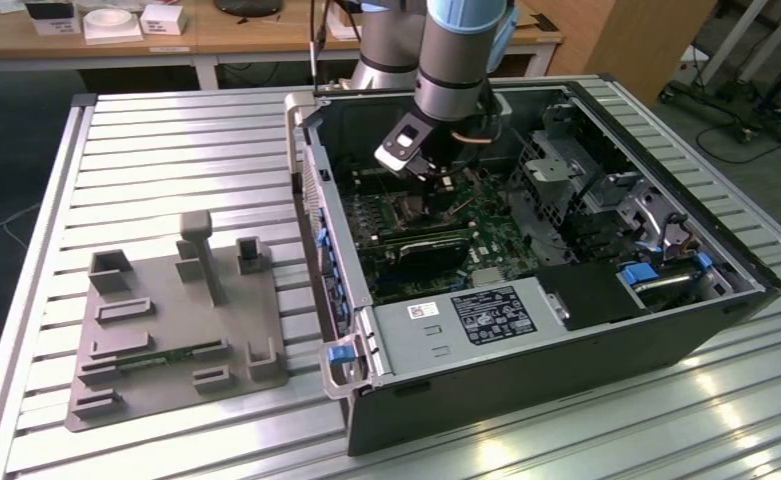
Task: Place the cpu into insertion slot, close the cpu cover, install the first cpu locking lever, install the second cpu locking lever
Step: 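Place the cpu into insertion slot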
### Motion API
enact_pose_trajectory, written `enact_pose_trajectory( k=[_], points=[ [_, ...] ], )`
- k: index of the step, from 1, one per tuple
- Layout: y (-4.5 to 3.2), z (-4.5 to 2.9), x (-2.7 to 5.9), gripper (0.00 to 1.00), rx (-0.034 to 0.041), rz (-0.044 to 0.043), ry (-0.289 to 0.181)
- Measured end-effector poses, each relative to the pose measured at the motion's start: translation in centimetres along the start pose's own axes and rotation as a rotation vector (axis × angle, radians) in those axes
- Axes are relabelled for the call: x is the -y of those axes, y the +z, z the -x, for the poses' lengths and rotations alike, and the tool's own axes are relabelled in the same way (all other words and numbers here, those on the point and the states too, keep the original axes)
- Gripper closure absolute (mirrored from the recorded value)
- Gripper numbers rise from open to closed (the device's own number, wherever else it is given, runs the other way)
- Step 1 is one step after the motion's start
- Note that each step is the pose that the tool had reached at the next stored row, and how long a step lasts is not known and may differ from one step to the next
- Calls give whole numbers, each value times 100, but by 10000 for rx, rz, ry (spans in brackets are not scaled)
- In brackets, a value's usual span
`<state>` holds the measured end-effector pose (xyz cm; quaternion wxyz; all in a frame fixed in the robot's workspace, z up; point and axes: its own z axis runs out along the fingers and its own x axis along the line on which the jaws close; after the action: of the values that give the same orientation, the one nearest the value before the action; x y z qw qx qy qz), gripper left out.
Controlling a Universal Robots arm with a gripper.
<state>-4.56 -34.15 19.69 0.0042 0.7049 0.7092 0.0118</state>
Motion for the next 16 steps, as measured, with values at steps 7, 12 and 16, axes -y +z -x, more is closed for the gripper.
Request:
enact_pose_trajectory(
  k=[7,12,16],
  points=[
    [28,-16,-3,46,1,-3,64],
    [36,-20,-11,46,4,-3,99],
    [41,-21,-12,46,5,-5,99]
  ],
)
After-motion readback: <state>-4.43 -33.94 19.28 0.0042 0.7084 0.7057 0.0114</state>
